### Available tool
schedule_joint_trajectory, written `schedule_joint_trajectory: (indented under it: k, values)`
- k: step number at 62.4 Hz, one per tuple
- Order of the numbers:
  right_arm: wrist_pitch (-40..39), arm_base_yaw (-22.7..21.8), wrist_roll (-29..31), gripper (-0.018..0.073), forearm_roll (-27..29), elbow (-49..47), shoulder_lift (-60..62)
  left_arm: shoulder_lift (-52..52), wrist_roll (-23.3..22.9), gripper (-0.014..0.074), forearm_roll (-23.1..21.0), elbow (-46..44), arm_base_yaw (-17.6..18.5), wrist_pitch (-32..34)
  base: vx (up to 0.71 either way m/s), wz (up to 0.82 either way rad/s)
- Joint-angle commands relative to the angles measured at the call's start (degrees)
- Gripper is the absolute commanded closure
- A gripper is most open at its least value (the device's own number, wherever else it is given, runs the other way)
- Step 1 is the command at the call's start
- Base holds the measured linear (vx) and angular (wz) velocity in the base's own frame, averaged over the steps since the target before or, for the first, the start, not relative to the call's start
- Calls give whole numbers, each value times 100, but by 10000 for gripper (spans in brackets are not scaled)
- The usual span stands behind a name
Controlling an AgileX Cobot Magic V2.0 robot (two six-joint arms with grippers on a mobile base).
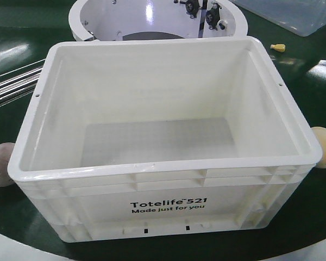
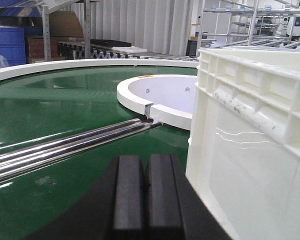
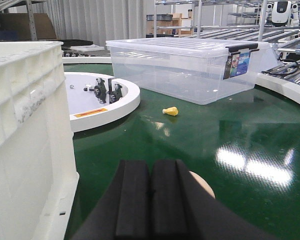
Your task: Place moving items into box and shelve
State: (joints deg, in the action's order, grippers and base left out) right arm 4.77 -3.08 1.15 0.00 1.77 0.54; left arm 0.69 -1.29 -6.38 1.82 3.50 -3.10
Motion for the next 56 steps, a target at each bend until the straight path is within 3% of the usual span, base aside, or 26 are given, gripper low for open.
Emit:
schedule_joint_trajectory:
  k: [1, 46, 56]
  values:
    - [-477, -40, -5, 568, 0, 32, 136, 39, -17, 603, -7, 102, -5, 521, 0, 0]
    - [-527, -40, -5, 568, 0, 32, 136, 39, -23, 603, -7, 102, -5, 519, 0, 0]
    - [-629, -40, -23, 568, 0, 32, 136, 39, -410, 603, -16, -70, -5, 749, 0, 0]
